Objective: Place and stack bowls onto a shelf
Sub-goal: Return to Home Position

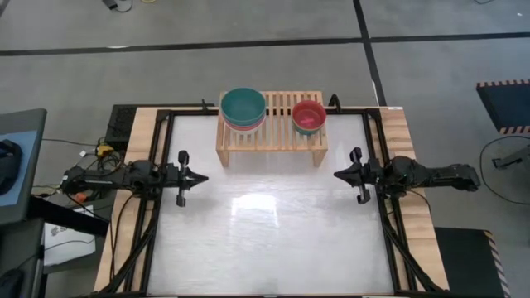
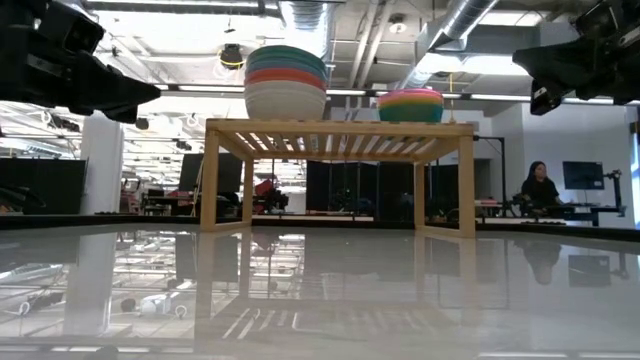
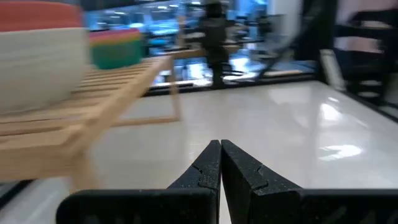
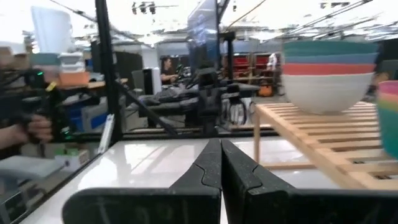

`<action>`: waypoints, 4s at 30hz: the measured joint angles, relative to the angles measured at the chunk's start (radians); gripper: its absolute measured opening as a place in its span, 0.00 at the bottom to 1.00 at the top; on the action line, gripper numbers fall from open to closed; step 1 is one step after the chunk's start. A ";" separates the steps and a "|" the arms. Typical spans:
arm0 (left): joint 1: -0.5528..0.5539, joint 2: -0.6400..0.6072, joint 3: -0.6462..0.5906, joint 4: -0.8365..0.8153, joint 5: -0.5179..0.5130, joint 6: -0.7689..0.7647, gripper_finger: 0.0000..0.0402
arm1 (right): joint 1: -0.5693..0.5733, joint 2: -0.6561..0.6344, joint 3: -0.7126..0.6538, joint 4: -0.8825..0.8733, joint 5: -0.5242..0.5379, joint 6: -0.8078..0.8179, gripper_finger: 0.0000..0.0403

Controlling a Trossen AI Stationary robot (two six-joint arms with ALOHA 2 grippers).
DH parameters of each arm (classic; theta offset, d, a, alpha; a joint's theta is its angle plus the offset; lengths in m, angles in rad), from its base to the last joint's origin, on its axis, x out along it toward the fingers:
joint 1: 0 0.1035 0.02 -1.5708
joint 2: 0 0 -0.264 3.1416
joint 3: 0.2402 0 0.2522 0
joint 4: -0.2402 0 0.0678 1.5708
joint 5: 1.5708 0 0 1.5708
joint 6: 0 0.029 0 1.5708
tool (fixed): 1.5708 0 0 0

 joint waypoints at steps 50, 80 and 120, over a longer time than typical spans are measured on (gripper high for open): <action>-0.001 -0.011 0.041 -0.057 -0.107 -0.184 0.00 | 0.186 -0.031 -0.003 -0.056 0.166 -0.025 0.05; -0.012 -0.007 -0.005 0.024 -0.028 -0.218 0.00 | 0.186 -0.031 -0.003 -0.153 0.154 0.059 0.12; -0.012 -0.007 -0.006 0.024 -0.028 -0.218 0.00 | 0.187 -0.030 -0.003 -0.153 0.156 0.006 0.12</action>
